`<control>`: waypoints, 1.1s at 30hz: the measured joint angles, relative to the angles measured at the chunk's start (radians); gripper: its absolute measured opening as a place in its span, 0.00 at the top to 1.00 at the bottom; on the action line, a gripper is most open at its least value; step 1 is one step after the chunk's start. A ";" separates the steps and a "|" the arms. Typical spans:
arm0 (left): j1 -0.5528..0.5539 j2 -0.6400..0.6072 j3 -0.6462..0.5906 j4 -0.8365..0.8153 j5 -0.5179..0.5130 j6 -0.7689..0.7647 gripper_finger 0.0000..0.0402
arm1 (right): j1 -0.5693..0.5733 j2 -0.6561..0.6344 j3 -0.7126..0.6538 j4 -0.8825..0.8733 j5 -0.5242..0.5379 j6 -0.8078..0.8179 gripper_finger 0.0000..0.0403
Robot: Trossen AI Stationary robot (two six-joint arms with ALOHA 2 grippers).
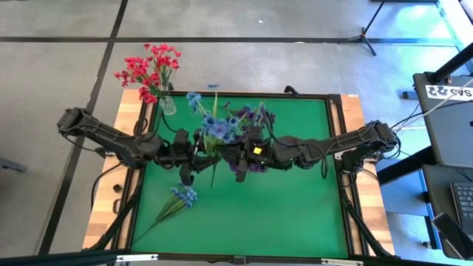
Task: Sort flowers into vase by color
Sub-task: Put the right blue flowers into the violet vase
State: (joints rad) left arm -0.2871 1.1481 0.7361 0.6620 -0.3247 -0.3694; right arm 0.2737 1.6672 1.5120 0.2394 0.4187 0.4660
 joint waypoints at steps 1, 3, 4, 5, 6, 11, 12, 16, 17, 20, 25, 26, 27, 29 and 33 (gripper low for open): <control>0.000 0.001 0.000 -0.001 -0.005 -0.012 0.55 | 0.000 0.000 0.000 0.000 0.001 0.000 0.90; 0.001 0.002 0.000 -0.004 -0.012 -0.021 0.63 | 0.001 0.000 0.000 -0.004 0.000 0.000 0.86; 0.001 0.002 0.000 -0.003 -0.020 -0.020 0.67 | 0.000 0.000 0.000 -0.004 -0.001 0.000 0.83; 0.001 0.002 0.000 -0.003 -0.032 -0.017 0.72 | 0.000 0.000 0.000 -0.004 -0.004 0.000 0.80; 0.000 0.002 0.000 -0.004 -0.040 -0.015 0.78 | 0.000 0.000 0.000 -0.004 -0.006 0.000 0.78; 0.000 0.000 0.000 -0.009 -0.050 0.020 0.97 | 0.000 0.000 0.000 -0.005 -0.009 -0.008 0.64; -0.001 -0.006 0.000 -0.010 -0.050 0.039 0.97 | 0.001 -0.006 0.000 -0.005 -0.010 -0.019 0.61; -0.021 -0.082 0.000 -0.008 -0.094 0.160 0.98 | 0.023 -0.035 0.029 -0.014 -0.008 -0.080 0.52; -0.031 -0.113 0.000 -0.008 -0.113 0.220 0.98 | 0.033 -0.044 0.042 -0.016 -0.001 -0.101 0.50; -0.073 -0.228 0.000 -0.084 -0.187 0.400 0.98 | 0.065 -0.066 0.082 -0.051 0.045 -0.164 0.46; -0.155 -0.438 0.000 -0.370 -0.333 0.533 0.99 | 0.133 -0.091 0.125 -0.123 0.187 -0.270 0.44; -0.172 -0.479 0.000 -0.449 -0.359 0.525 0.99 | 0.144 -0.096 0.132 -0.141 0.219 -0.283 0.44; -0.189 -0.515 0.000 -0.525 -0.379 0.503 0.99 | 0.154 -0.101 0.135 -0.157 0.247 -0.291 0.44; -0.219 -0.584 0.000 -0.668 -0.420 0.444 0.99 | 0.171 -0.106 0.138 -0.184 0.300 -0.292 0.44; -0.257 -0.694 0.000 -0.917 -0.544 0.309 0.99 | 0.188 -0.108 0.137 -0.199 0.369 -0.293 0.44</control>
State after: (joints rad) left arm -0.5444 0.4545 0.7364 -0.2550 -0.8690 -0.0609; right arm 0.4614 1.5597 1.6493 0.0402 0.7873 0.1727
